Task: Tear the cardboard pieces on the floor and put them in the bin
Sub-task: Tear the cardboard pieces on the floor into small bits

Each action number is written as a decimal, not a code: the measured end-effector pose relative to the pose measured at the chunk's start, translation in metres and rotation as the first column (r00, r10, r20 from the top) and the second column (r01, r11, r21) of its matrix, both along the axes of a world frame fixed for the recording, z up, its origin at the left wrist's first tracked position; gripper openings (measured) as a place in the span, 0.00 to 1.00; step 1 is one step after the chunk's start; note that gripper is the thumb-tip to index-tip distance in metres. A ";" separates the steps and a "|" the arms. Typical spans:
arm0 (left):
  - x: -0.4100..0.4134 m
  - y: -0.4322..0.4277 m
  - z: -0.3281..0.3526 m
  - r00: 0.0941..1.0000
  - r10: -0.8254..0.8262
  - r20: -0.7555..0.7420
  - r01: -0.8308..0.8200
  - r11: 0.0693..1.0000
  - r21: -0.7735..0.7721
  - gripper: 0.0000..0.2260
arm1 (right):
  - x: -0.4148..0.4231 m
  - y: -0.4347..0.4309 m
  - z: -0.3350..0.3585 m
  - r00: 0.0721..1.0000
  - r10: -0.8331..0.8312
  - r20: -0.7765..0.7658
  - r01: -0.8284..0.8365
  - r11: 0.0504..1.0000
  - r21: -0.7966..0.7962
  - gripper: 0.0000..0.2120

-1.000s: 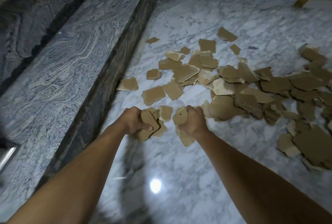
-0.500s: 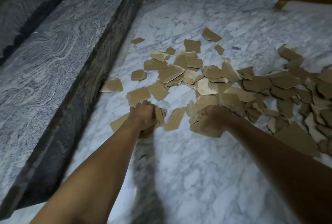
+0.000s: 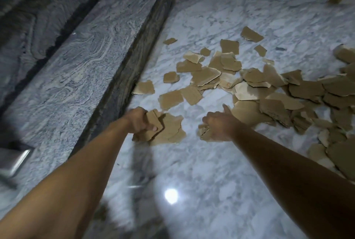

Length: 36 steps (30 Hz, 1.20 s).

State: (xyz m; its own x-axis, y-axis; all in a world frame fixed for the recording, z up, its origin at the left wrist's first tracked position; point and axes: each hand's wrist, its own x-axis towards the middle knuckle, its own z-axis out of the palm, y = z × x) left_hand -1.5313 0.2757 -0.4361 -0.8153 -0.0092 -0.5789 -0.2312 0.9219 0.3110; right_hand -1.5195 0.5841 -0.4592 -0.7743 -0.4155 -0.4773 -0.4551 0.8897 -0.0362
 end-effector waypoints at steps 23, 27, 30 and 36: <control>0.042 -0.016 -0.047 0.996 0.039 -0.082 -0.035 0.998 0.057 0.34 | -0.021 -0.095 0.047 0.925 -0.207 0.318 0.304 0.905 -0.297 0.22; 0.046 -0.018 -0.049 0.996 0.020 -0.090 -0.018 1.000 0.022 0.35 | 0.000 -0.127 0.019 0.960 -0.105 0.260 0.185 0.934 -0.304 0.21; 0.048 -0.026 -0.050 0.994 0.046 -0.096 -0.044 0.999 0.025 0.37 | 0.012 -0.137 0.009 0.999 -0.013 -0.033 0.004 0.970 -0.245 0.19; 0.047 -0.020 -0.045 0.999 -0.003 -0.054 0.001 1.000 -0.031 0.38 | 0.041 -0.112 -0.010 0.976 -0.144 -0.163 0.090 0.950 -0.298 0.25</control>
